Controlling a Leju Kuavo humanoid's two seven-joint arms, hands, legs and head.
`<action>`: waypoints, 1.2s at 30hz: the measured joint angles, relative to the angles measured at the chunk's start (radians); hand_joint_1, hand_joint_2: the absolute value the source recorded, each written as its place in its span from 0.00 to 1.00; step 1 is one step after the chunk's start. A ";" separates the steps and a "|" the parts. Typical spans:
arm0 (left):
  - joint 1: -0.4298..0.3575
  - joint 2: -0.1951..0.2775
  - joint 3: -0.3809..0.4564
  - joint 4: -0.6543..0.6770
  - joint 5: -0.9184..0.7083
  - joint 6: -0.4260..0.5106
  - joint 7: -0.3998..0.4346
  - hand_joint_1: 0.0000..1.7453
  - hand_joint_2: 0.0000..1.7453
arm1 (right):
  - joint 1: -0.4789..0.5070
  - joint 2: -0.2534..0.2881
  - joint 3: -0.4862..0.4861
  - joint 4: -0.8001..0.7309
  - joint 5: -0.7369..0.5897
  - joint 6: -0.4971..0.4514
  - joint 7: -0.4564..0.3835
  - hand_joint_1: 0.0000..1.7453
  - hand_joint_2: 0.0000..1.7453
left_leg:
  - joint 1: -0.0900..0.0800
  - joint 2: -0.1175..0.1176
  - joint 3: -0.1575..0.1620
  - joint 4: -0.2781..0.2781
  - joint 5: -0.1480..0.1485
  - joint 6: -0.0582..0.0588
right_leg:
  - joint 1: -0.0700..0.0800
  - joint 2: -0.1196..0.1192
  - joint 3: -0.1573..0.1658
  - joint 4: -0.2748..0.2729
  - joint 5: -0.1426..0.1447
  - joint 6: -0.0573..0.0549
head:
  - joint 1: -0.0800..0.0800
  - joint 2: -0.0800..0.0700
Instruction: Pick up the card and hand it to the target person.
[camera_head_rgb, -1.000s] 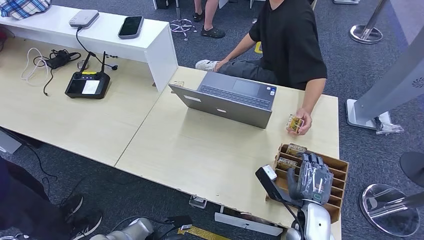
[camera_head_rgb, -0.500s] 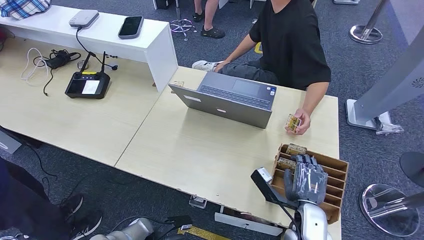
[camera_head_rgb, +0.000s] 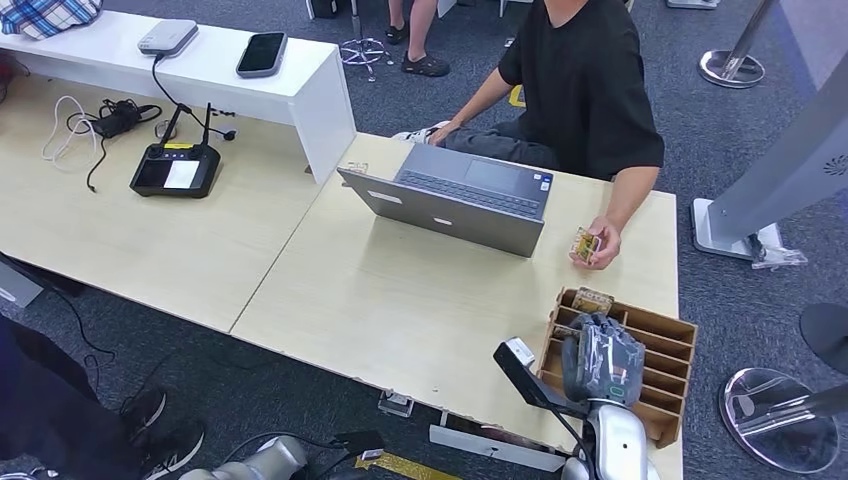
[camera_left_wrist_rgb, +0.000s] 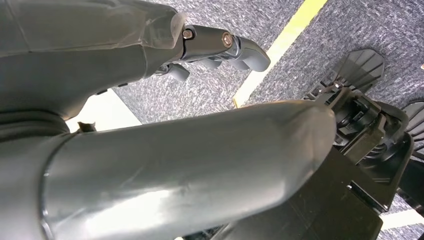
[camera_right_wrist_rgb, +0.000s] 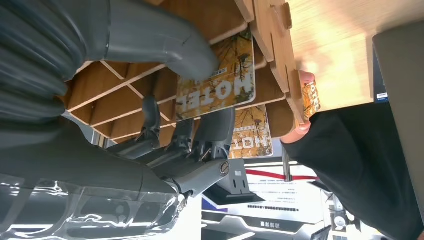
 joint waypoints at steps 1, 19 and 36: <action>0.000 0.000 0.000 0.000 -0.001 0.000 0.000 0.00 0.00 | 0.000 0.000 0.000 -0.001 -0.002 0.000 0.001 0.78 1.00 | 0.000 0.000 0.000 0.000 0.000 0.000 | 0.000 0.000 0.000 0.000 0.000 0.000 | 0.000 0.000; 0.001 0.000 0.002 0.000 0.004 0.001 0.000 0.00 0.00 | 0.019 -0.001 -0.002 -0.062 0.012 -0.020 0.012 0.95 1.00 | 0.000 0.000 0.000 0.000 0.000 0.000 | 0.000 0.000 0.000 0.000 0.000 0.000 | 0.000 0.000; 0.002 0.000 0.002 0.000 -0.003 -0.009 -0.002 0.00 0.00 | -0.001 -0.073 0.001 -0.224 0.048 -0.069 -0.002 0.96 1.00 | 0.000 0.000 0.000 0.000 0.000 0.000 | 0.000 0.000 0.000 0.000 0.001 0.000 | 0.000 0.000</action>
